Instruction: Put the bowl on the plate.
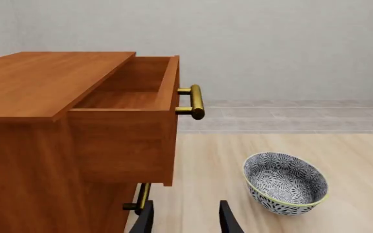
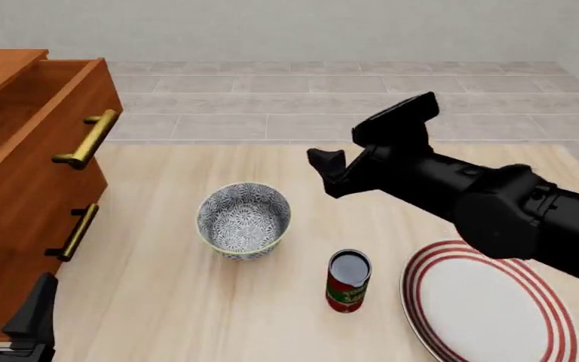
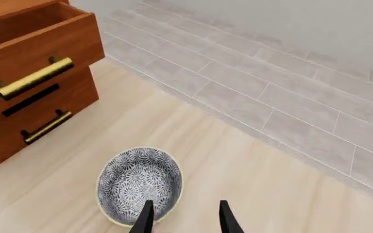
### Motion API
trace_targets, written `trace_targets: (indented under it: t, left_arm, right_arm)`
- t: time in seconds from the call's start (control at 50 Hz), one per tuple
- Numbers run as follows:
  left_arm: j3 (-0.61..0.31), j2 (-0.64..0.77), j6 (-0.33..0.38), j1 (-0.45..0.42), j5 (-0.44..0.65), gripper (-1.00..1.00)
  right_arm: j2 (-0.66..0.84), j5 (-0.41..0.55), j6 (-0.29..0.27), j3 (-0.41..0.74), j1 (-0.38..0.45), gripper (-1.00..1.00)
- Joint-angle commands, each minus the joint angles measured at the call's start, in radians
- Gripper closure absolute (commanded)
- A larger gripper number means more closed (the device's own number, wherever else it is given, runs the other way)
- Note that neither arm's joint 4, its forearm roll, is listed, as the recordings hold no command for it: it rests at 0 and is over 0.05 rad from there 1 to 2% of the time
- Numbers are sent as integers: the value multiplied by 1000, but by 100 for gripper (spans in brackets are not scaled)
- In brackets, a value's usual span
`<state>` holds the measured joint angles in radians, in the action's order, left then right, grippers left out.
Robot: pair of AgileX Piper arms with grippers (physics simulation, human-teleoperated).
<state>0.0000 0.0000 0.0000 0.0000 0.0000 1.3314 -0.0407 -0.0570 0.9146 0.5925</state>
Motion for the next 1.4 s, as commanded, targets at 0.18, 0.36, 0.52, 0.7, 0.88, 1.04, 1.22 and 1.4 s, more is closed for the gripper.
trace_targets:
  t: [0.18, 0.36, 0.52, 0.7, 0.88, 1.04, 1.22, 1.4]
  left_arm:
    - [0, 0, 0, 0, 0, -100]
    - [0, 0, 0, 0, 0, -100]
    - [0, 0, 0, 0, 0, -100]
    - [0, 0, 0, 0, 0, -100]
    - [0, 0, 0, 0, 0, -100]
    - [0, 0, 0, 0, 0, -100]
    - [0, 0, 0, 0, 0, -100]
    - [0, 0, 0, 0, 0, -100]
  right_arm:
    - [265, 230, 77, 278, 142, -100]
    - [388, 340, 40, 389, 114, -100]
    - [464, 375, 14, 452, 86, -100]
    - [532, 423, -20, 536, 25, -100]
    - [581, 443, -38, 583, -8, -100]
    - [624, 433, -30, 589, -16, -100]
    - [670, 416, -13, 590, -15, -100]
    - [704, 405, 1, 587, -8, -100]
